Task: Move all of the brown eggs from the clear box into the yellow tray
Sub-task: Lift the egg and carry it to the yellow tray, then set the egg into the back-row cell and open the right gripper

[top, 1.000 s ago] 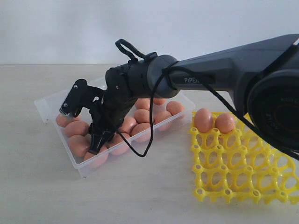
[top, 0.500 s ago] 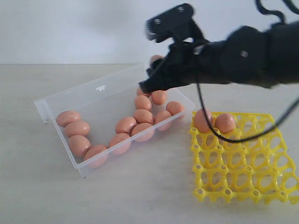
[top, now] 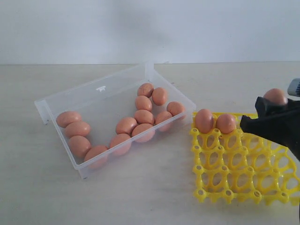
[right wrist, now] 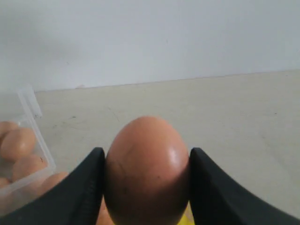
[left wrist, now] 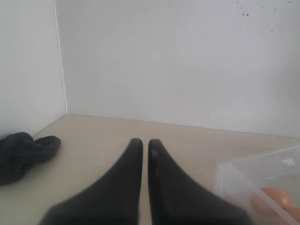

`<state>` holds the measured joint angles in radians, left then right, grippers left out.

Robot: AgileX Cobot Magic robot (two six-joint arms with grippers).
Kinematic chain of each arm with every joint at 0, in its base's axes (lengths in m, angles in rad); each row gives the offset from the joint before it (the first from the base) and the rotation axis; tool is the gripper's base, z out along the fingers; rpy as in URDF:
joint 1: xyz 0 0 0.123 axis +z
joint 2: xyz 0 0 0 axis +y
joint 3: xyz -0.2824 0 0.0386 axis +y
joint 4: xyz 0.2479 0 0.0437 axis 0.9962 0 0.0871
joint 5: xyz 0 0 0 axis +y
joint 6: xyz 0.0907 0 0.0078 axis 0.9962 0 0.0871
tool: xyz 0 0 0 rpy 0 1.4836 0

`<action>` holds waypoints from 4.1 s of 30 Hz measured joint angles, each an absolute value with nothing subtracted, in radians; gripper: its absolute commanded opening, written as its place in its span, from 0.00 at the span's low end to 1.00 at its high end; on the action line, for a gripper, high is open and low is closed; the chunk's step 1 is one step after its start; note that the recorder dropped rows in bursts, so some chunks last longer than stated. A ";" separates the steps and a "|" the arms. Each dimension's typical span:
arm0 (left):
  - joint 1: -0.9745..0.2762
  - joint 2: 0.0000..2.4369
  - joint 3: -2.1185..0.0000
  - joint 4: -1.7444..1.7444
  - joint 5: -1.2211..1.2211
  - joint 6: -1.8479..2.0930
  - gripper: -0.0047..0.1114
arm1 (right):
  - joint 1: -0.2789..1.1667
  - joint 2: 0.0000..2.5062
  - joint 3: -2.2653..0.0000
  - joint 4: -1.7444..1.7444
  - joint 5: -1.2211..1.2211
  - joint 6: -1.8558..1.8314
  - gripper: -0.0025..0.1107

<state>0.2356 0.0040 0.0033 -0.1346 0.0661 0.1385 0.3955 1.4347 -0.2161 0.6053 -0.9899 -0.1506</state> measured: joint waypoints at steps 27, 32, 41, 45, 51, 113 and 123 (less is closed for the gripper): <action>0.236 0.004 0.003 -0.135 0.066 0.138 0.08 | 0.396 1.818 -0.372 0.678 -1.100 -0.255 0.02; 0.236 0.004 0.003 -0.135 0.066 0.138 0.08 | 0.396 1.818 -0.372 0.676 -1.099 -0.260 0.02; 0.236 0.004 0.003 -0.135 0.066 0.138 0.08 | 0.335 1.860 -0.380 0.632 -1.114 -0.207 0.02; 0.236 0.004 0.003 -0.135 0.066 0.138 0.08 | 0.278 1.860 -0.380 0.471 -1.070 -0.141 0.02; 0.236 0.004 0.003 -0.135 0.066 0.138 0.08 | 0.210 1.860 -0.380 0.303 -1.032 -0.102 0.02; 0.236 0.004 0.003 -0.135 0.066 0.138 0.08 | -0.335 1.813 -0.625 -1.141 -0.818 0.629 0.02; 0.236 0.004 0.003 -0.135 0.066 0.138 0.08 | -0.336 1.813 -0.620 -1.119 -0.782 0.609 0.02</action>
<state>0.2356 0.0040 0.0033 -0.1346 0.0661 0.1385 -0.3357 1.8135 -0.6199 -1.1188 -0.7825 0.6086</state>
